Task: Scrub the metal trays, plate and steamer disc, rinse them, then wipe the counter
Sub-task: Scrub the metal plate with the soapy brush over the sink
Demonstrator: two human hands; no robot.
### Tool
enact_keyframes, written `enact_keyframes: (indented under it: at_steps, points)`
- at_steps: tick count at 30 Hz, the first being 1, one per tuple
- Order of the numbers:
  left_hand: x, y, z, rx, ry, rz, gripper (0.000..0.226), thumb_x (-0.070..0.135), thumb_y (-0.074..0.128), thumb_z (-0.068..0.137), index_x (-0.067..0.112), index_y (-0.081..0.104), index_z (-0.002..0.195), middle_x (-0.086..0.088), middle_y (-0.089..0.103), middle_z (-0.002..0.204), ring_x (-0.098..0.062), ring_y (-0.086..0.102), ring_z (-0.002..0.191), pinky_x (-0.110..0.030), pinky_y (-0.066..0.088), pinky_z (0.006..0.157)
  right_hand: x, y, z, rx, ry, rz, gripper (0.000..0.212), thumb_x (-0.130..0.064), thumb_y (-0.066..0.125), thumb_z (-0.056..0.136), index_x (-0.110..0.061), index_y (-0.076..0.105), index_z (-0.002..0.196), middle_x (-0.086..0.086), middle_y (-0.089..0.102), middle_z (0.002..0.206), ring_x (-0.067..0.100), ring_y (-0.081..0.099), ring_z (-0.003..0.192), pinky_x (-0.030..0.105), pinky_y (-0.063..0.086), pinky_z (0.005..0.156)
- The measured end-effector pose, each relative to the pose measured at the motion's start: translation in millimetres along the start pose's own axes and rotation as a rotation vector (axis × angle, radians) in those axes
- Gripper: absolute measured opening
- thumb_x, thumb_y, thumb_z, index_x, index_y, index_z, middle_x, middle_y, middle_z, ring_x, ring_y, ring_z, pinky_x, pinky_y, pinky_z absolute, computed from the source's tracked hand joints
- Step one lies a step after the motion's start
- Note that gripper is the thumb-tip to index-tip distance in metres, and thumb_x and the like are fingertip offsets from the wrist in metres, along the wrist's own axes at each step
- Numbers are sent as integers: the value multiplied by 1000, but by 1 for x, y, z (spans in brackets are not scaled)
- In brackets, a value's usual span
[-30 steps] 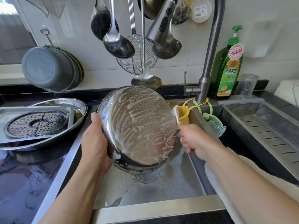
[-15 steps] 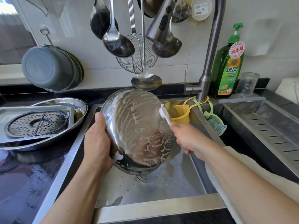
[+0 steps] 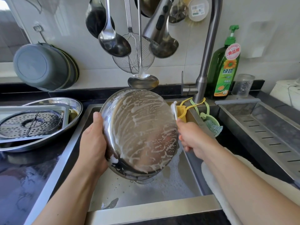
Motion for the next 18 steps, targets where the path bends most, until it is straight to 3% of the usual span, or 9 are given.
enact_keyframes:
  at_steps: [5, 9, 14, 18]
  points:
    - [1, -3, 3, -18, 6, 28, 54, 54, 41, 107, 13, 76, 110, -16, 78, 108, -32, 76, 102, -55, 55, 100, -15, -2, -11, -80, -140, 21, 46, -53, 38, 106, -21, 43, 74, -7, 33, 52, 11, 29, 40, 27, 32, 45]
    - [-2, -1, -1, -14, 37, 102, 54, 50, 43, 108, 12, 79, 97, -19, 78, 99, -33, 76, 91, -49, 58, 90, -11, 12, -18, -184, -154, -98, 44, -51, 38, 106, -21, 42, 74, -6, 33, 54, 12, 27, 41, 24, 30, 43]
    - [1, -5, -7, 59, 51, 99, 54, 56, 50, 104, 12, 78, 89, -19, 73, 95, -34, 68, 87, -50, 55, 86, 8, -2, -2, -57, 24, -97, 44, -52, 37, 105, -17, 47, 80, 0, 38, 60, 15, 30, 44, 24, 28, 45]
    - [3, 1, -17, 46, 92, 169, 65, 56, 64, 96, -9, 66, 101, -29, 70, 85, -30, 67, 75, -44, 56, 73, 9, 2, -4, -47, -69, -111, 47, -55, 37, 104, -16, 52, 82, 2, 46, 68, 19, 40, 50, 28, 34, 48]
Point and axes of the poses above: each hand's wrist, its own z-axis towards the middle knuckle, its own y-axis out of the palm, x = y × z, the point moved 3 cm from there along z, towards the middle knuckle
